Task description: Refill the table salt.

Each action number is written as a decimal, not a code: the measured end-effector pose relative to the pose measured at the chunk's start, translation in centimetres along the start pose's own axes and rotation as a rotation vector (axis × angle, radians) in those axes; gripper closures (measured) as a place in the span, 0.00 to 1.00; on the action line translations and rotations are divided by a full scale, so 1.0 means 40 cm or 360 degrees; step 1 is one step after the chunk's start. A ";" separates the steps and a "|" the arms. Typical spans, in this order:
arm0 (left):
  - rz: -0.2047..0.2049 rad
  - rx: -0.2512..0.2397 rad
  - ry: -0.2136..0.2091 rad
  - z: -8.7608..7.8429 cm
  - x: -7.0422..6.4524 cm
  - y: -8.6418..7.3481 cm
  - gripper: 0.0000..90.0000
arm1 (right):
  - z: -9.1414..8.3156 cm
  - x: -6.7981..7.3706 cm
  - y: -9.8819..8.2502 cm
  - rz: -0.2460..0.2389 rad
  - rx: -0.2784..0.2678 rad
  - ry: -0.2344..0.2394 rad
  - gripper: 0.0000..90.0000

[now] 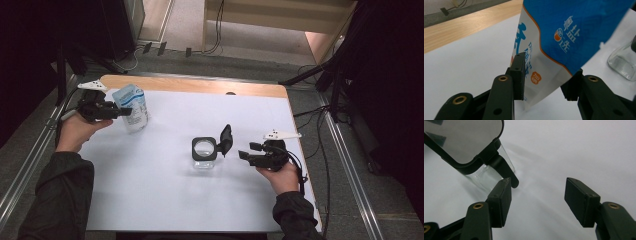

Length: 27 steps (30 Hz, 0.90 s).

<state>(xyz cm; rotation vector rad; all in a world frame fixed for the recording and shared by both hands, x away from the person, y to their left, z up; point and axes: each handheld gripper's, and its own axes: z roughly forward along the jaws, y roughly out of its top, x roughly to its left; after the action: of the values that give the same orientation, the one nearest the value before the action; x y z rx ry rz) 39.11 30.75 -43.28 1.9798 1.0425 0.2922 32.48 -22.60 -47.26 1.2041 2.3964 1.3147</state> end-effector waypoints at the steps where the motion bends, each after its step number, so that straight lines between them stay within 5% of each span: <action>1: 0.0007 -0.0012 -0.0004 0.004 0.000 0.001 0.69 | -0.002 0.001 -0.002 0.0005 0.0005 -0.0005 0.44; 15: 0.0044 -0.0071 -0.0002 0.031 0.008 -0.001 0.86 | -0.001 0.016 -0.013 -0.0015 0.0021 0.0022 0.46; 19: -0.0001 -0.0062 -0.0002 0.034 0.004 0.001 0.98 | 0.000 0.021 -0.012 -0.0031 0.0017 0.0043 0.48; 27: -0.0112 -0.0046 -0.0021 0.030 0.000 0.010 1.00 | -0.002 0.029 -0.012 -0.0039 0.0006 0.0080 0.51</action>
<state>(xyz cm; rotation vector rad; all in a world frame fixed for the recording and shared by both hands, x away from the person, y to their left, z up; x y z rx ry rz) 40.00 29.94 -43.72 1.9121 1.0913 0.2544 31.40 -21.95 -47.31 1.1523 2.4412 1.3497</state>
